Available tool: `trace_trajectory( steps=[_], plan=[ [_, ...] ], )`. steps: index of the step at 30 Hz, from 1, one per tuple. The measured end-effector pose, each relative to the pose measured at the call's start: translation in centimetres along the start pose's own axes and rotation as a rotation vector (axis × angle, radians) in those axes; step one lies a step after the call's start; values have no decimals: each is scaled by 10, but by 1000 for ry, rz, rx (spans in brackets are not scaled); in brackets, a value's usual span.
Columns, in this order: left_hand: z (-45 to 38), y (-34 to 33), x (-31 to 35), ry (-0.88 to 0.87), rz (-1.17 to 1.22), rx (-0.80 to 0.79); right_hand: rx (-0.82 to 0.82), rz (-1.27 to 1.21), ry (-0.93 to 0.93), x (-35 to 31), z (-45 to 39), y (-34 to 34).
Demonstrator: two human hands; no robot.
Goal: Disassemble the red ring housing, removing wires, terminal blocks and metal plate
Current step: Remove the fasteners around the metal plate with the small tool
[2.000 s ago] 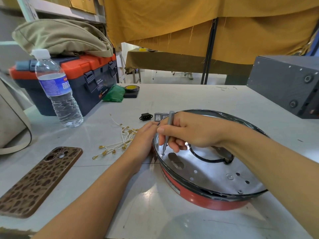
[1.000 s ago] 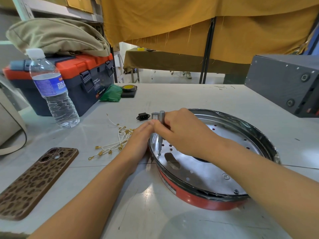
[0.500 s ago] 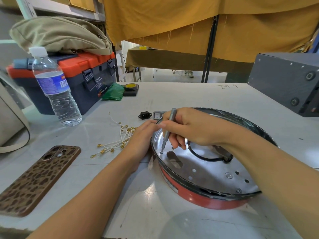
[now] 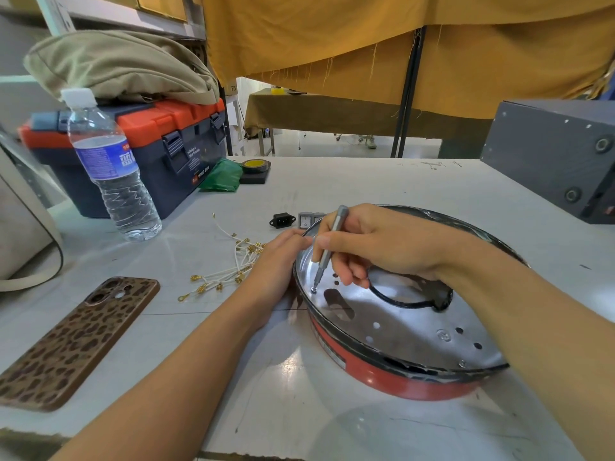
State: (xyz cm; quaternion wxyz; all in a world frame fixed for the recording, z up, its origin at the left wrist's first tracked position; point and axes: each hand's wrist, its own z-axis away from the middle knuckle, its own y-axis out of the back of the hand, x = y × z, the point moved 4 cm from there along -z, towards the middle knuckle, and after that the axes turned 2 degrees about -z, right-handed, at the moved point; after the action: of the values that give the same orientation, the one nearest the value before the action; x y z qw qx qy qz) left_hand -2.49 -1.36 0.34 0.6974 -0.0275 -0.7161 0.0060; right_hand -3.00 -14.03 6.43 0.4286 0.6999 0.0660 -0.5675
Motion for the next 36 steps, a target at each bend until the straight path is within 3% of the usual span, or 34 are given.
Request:
trace_trajectory(
  steps=[6, 13, 24, 36],
  plan=[
    [1, 0, 0, 7, 10, -22, 76, -133, -30, -1, -3, -6],
    [-2, 2, -3, -2, -33, -37, 228, 67, 22, -4, -9, -12],
    [-7, 6, -7, 1, -79, -34, 174, 289, 34, -9, -9, -13],
    [-4, 4, -4, -33, -60, -10, 118, 103, 32, -1, -6, -4]
  ],
)
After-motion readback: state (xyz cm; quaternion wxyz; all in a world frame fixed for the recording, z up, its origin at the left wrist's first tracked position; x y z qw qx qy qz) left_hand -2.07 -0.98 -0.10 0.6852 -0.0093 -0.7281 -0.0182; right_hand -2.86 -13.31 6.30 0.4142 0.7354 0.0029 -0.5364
